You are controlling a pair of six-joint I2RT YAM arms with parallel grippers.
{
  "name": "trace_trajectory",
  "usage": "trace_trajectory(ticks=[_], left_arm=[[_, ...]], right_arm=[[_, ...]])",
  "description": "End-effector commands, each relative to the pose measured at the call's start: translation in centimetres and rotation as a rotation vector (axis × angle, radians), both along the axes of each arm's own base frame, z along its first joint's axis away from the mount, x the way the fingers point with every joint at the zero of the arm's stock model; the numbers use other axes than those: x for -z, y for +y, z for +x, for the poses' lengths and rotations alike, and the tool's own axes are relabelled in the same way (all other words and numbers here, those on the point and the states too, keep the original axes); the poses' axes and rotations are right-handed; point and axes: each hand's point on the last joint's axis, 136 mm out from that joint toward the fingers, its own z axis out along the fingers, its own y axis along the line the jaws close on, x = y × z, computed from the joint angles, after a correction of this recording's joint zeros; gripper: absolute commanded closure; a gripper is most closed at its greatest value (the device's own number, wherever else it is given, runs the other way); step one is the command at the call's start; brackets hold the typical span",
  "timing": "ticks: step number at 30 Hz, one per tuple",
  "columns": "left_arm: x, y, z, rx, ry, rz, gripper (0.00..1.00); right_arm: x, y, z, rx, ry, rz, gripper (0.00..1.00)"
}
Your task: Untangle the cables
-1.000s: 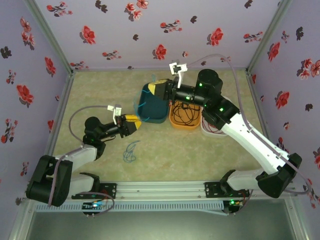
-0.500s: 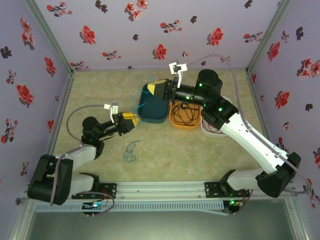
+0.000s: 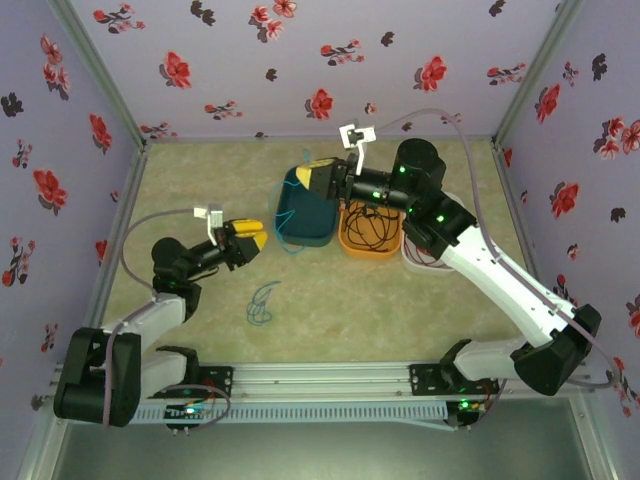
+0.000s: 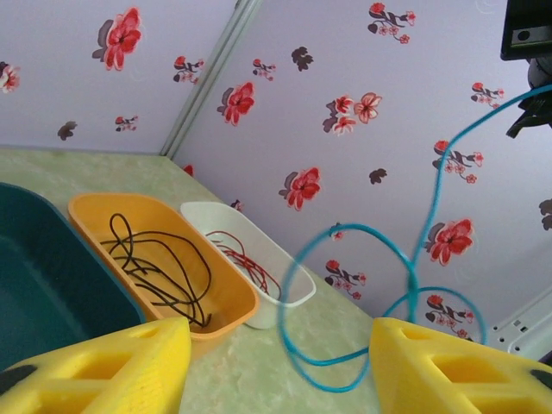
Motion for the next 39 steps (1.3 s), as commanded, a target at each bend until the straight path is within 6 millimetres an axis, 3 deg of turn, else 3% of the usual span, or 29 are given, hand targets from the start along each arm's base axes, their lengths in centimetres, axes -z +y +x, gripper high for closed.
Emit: trace_trajectory(ticks=[1,15,25,34,39], left_arm=[[-0.6,0.2,0.0,0.009,-0.019,-0.008,0.43],[-0.7,-0.9,0.8,0.043,-0.024,0.004,0.42],[-1.1,-1.3,2.1,0.049,-0.008,-0.022,0.48],[-0.9,-3.1,1.5,0.107,-0.023,-0.008,0.49],[-0.6,-3.0,1.3,0.108,-0.013,-0.008,0.49]], right_arm=[[-0.8,0.0,-0.1,-0.018,-0.014,0.036,1.0],[-1.3,0.5,-0.1,-0.051,0.006,0.07,1.0],[-1.2,0.7,-0.1,-0.06,0.018,0.073,1.0],[-1.2,0.8,0.0,-0.061,0.02,0.076,1.0],[-1.1,0.6,0.0,-0.058,0.017,0.075,1.0]])
